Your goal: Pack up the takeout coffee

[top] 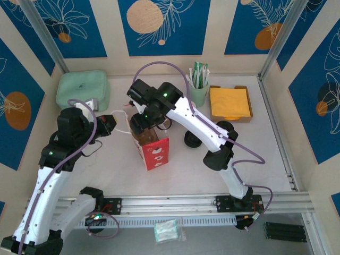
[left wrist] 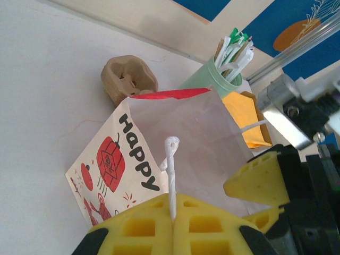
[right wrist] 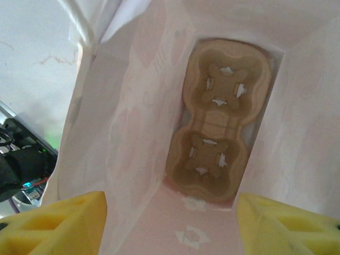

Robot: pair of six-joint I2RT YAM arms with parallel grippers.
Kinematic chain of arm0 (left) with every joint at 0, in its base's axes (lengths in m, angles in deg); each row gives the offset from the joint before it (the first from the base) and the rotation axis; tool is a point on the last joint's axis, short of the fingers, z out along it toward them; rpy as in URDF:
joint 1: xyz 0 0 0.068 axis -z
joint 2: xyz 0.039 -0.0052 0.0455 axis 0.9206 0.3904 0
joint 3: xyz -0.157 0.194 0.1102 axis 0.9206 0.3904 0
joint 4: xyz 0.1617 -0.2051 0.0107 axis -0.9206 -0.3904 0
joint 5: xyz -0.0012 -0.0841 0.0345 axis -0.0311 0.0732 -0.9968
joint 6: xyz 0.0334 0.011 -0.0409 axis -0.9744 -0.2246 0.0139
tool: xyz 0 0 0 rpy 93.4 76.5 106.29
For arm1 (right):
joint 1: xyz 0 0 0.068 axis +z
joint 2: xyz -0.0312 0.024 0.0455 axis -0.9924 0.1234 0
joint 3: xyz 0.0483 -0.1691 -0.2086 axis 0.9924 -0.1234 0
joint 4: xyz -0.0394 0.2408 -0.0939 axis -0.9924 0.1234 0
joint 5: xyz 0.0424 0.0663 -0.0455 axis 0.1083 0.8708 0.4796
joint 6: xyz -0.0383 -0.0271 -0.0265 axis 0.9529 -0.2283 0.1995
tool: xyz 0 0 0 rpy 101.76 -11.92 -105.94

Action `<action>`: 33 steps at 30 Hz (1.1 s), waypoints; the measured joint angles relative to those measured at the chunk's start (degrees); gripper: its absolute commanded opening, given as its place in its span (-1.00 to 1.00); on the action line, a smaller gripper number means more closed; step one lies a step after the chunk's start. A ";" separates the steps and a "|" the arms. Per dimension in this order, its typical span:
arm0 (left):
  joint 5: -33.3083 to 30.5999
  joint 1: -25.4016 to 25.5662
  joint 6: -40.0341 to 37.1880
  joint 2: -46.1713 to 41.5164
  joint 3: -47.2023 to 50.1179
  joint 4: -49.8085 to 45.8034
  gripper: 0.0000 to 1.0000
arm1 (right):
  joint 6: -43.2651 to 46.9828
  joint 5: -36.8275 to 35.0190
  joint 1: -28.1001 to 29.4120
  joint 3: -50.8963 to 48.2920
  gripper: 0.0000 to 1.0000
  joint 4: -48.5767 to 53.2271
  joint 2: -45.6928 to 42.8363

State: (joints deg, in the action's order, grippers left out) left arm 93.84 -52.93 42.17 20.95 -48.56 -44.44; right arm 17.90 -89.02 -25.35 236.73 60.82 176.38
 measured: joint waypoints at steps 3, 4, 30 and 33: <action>0.00 0.00 -0.02 0.24 0.00 0.48 -1.00 | -0.02 -1.40 0.70 0.00 0.31 0.74 0.00; 0.00 0.00 -0.02 0.26 0.00 0.61 -1.00 | -0.02 -1.86 0.92 0.00 0.31 1.11 0.00; 0.04 0.02 -0.13 1.07 -0.09 0.85 -0.78 | -0.02 -6.97 3.10 0.00 0.32 4.22 0.00; 0.07 0.02 -0.20 1.11 -0.28 0.85 -0.74 | -0.04 -7.04 3.17 0.00 0.32 4.28 -0.02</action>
State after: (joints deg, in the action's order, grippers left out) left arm 93.90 -52.91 41.98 22.06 -48.84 -43.58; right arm 17.85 -96.06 -22.18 236.73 65.11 176.36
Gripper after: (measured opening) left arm 0.119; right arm 0.659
